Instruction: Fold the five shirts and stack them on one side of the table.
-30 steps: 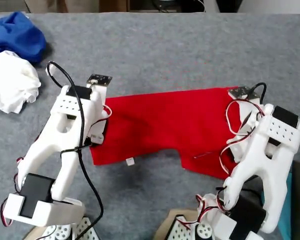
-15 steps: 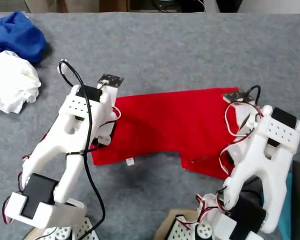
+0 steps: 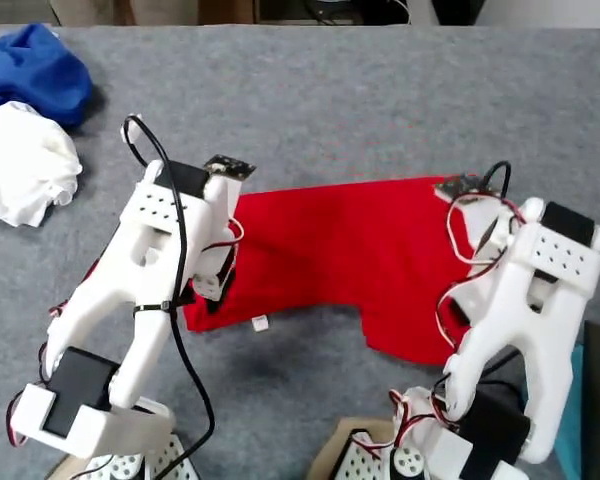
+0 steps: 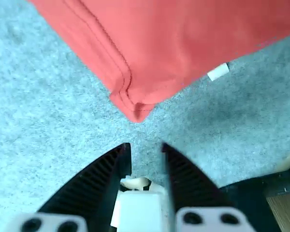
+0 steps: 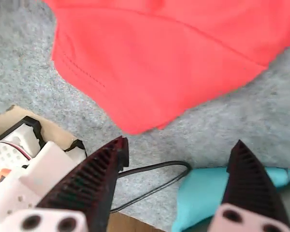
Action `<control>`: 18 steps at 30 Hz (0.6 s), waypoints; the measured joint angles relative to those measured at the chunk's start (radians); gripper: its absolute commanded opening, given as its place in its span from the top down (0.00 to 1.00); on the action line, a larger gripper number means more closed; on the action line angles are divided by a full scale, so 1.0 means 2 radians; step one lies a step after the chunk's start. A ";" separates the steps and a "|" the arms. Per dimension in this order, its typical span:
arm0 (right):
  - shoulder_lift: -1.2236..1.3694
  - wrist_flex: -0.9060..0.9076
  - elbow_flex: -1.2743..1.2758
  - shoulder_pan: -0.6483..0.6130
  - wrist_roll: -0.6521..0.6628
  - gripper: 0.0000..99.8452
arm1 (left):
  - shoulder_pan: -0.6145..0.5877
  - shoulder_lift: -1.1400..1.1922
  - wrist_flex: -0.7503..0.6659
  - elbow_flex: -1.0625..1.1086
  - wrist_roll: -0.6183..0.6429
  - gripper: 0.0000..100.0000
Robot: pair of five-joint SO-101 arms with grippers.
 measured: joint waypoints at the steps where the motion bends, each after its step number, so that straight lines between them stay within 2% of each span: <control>1: 0.000 0.007 -0.014 -0.003 0.000 0.67 | 0.000 0.000 0.006 -0.007 0.000 0.74; 5: 0.000 0.025 -0.059 -0.013 -0.003 0.68 | -0.019 0.000 0.015 -0.027 0.000 0.72; 7: 0.000 0.025 -0.077 -0.019 -0.019 0.73 | -0.031 0.000 0.015 -0.045 0.000 0.72; 9: 0.000 0.025 -0.094 -0.035 -0.044 0.85 | -0.045 0.000 0.015 -0.072 0.000 0.73; 11: 0.000 0.025 -0.107 -0.064 -0.071 1.00 | -0.053 0.000 0.006 -0.095 0.000 0.78; 13: 0.000 0.012 -0.110 -0.104 -0.102 0.95 | -0.054 0.002 -0.015 -0.110 0.009 0.88; 15: 0.000 -0.018 -0.110 -0.149 -0.142 0.96 | -0.054 0.013 -0.047 -0.116 0.036 0.99; 18: 0.000 -0.077 -0.110 -0.205 -0.200 1.00 | -0.054 0.038 -0.102 -0.117 0.083 0.97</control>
